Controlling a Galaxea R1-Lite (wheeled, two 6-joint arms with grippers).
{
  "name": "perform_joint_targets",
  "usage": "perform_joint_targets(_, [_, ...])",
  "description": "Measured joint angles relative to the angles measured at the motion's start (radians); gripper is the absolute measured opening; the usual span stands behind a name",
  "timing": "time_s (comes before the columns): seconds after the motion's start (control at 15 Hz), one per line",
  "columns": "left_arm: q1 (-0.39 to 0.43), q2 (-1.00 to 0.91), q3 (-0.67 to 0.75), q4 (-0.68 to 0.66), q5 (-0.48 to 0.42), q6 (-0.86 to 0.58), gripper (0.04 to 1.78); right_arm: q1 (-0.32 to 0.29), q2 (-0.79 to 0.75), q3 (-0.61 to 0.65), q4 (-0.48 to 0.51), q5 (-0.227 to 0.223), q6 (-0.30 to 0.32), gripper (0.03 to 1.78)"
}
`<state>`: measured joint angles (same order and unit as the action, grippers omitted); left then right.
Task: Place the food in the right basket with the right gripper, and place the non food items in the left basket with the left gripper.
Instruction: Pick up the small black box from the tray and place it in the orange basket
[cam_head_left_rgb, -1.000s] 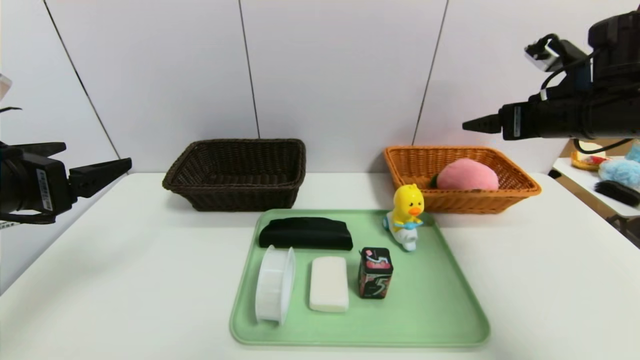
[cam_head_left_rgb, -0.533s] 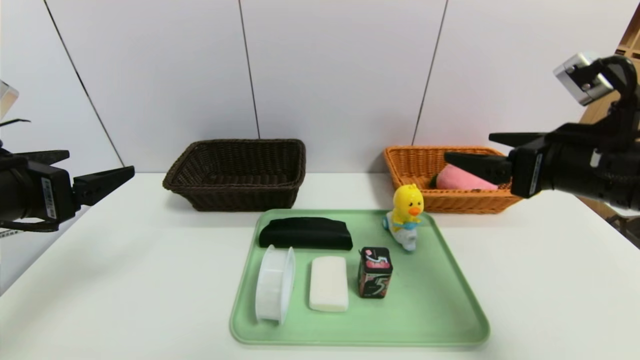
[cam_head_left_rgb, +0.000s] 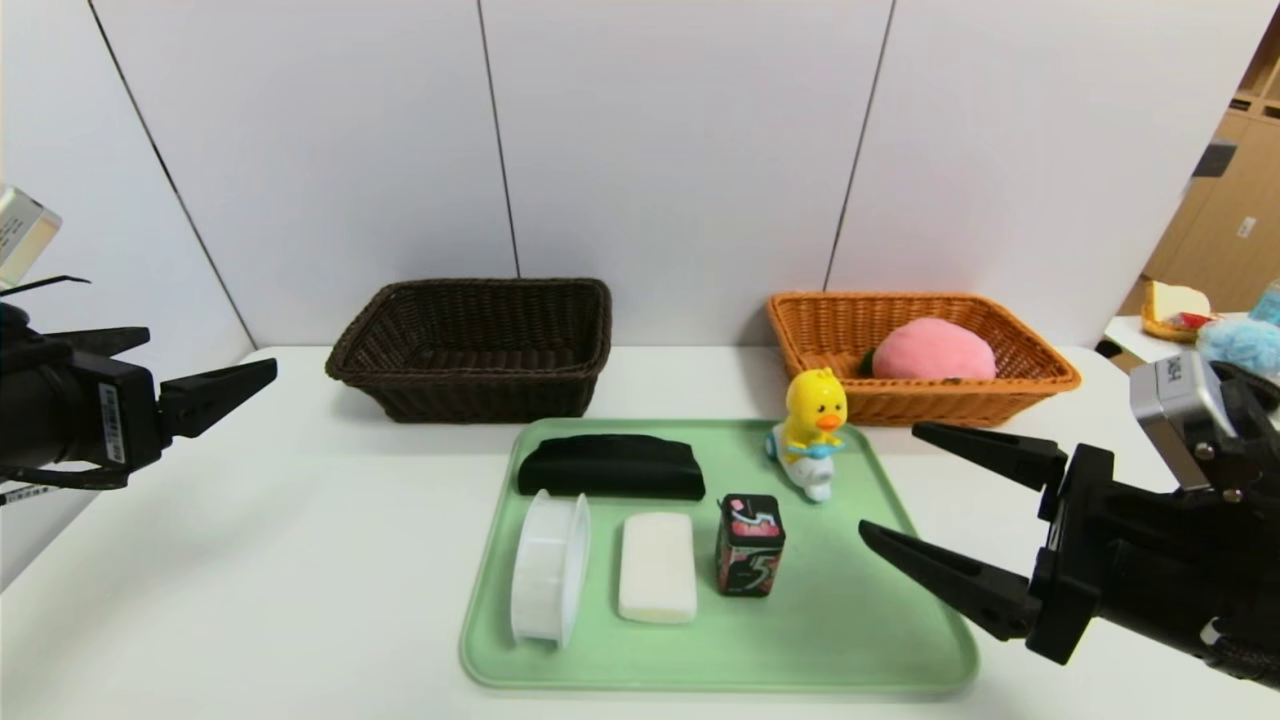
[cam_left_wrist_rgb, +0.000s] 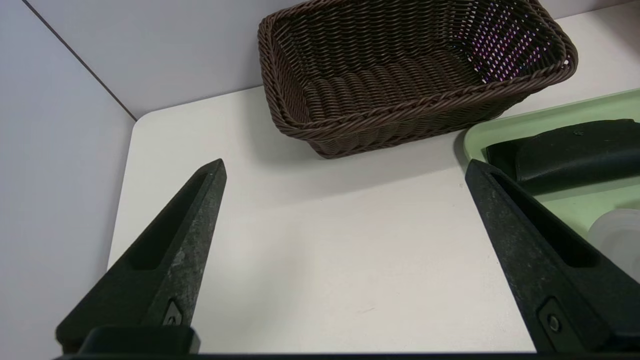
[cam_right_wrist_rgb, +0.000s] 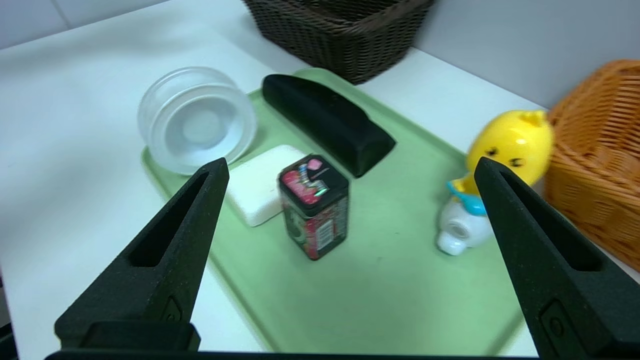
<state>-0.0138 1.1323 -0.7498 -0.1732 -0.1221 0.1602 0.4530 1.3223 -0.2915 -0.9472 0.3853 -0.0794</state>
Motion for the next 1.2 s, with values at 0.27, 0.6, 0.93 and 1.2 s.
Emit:
perform_joint_targets(0.27, [0.000, 0.000, 0.008, 0.000, 0.000, 0.000, 1.69, 0.029, 0.095, 0.066, -0.076, 0.005, -0.003, 1.69])
perform_joint_targets(0.6, [0.000, 0.003, 0.020, 0.000, 0.000, -0.003, 1.69, 0.059, 0.277, 0.067, -0.181, 0.005, -0.003, 1.69])
perform_joint_targets(0.93, [0.000, 0.003, 0.024, 0.000, 0.000, -0.003, 1.69, 0.080, 0.526, 0.068, -0.480, 0.002, -0.001, 1.69])
perform_joint_targets(1.2, [0.000, 0.007, 0.024, 0.000, 0.000, -0.003, 1.69, 0.094, 0.668, 0.047, -0.574, 0.003, 0.004, 1.69])
